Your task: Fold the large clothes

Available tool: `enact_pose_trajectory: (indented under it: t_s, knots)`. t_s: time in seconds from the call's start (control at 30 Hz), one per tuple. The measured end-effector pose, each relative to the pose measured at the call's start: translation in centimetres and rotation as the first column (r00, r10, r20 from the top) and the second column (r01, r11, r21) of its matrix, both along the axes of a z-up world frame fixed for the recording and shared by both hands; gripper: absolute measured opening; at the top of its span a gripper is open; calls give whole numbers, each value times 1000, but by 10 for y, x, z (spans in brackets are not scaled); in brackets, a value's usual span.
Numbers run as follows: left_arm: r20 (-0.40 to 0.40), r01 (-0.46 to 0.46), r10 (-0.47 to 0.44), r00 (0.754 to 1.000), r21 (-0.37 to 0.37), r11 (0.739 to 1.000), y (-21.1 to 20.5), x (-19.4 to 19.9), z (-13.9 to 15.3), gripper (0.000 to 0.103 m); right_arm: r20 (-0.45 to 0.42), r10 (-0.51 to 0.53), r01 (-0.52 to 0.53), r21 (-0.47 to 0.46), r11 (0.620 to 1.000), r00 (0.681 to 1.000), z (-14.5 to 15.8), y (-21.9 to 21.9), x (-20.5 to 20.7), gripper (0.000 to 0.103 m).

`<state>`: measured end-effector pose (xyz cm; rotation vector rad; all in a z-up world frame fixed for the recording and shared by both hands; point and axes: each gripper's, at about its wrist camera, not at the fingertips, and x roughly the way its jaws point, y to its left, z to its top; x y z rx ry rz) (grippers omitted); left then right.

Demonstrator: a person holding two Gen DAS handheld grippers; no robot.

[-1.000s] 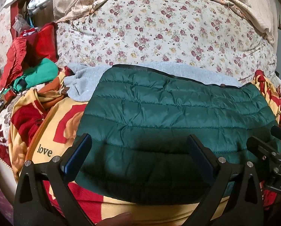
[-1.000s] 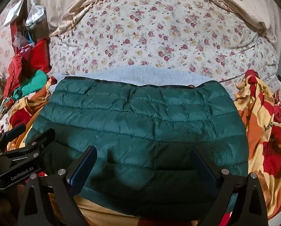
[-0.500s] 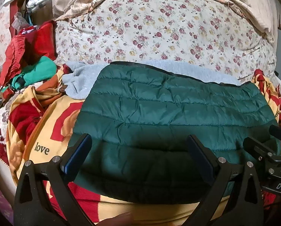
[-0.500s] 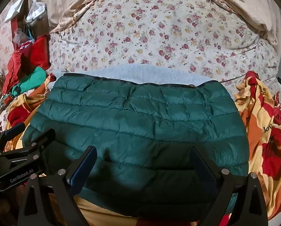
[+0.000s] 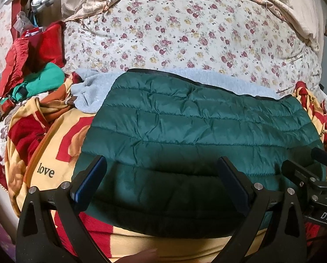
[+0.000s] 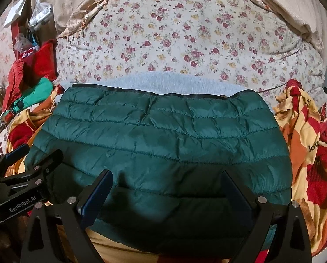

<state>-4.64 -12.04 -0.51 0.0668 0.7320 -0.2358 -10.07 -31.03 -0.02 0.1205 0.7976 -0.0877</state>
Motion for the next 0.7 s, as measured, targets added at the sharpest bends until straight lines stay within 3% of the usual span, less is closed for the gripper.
enact_pose_trajectory:
  t_s: [0.7]
  knots:
    - [-8, 4, -4, 1000, 2, 1000, -3, 0, -4, 100, -20, 10, -10, 3, 1000, 1000, -6, 3, 5, 97]
